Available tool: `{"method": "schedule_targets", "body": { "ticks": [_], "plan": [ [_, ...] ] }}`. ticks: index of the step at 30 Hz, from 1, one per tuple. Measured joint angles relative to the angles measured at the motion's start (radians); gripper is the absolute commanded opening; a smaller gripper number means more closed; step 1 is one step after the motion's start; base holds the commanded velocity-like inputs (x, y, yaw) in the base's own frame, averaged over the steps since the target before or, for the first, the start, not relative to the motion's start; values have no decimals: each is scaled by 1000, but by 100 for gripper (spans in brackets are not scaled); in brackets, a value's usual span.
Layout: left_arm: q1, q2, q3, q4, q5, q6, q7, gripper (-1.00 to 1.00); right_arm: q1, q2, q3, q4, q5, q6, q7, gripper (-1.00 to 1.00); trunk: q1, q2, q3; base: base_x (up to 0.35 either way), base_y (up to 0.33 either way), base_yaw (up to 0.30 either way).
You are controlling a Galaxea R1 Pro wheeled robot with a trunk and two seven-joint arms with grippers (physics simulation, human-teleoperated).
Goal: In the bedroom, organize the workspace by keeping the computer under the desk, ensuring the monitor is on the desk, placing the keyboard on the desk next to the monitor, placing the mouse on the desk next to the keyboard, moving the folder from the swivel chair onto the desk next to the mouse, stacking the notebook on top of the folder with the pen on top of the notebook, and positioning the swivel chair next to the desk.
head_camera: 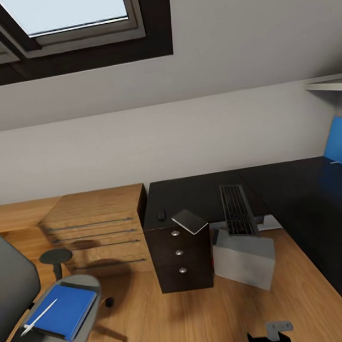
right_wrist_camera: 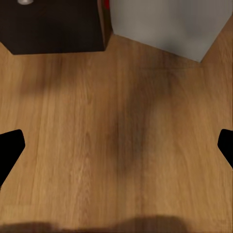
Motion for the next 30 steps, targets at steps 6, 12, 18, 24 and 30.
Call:
{"method": "schedule_targets", "body": {
  "ticks": [6, 12, 18, 24, 30],
  "plan": [
    [0, 0, -2, 0, 0, 0, -21, 100, 0, -1, -9, -22, -16, 2, 0, 100, 0, 0, 0, 100, 0, 0],
    [0, -13, -2, 0, 0, -3, -25, 100, 0, -2, -77, -101, -139, 16, 11, 100, 0, 0, 0, 18, 0, 0],
    [0, -31, 1, 0, 2, -3, -24, 100, 0, -3, -117, -270, -302, 143, 95, 100, 0, 0, 0, 3, 0, 0],
    [0, -38, 4, 0, 3, -2, -23, 100, 0, -10, -138, -428, -586, 274, 358, 100, 23, -42, -19, 0, 0, 0],
    [0, -41, 3, 0, 3, -1, -22, 100, -1, -9, -140, -556, -757, 353, 410, 100, 46, -84, -38, 0, 0, 0]
  ]
}}
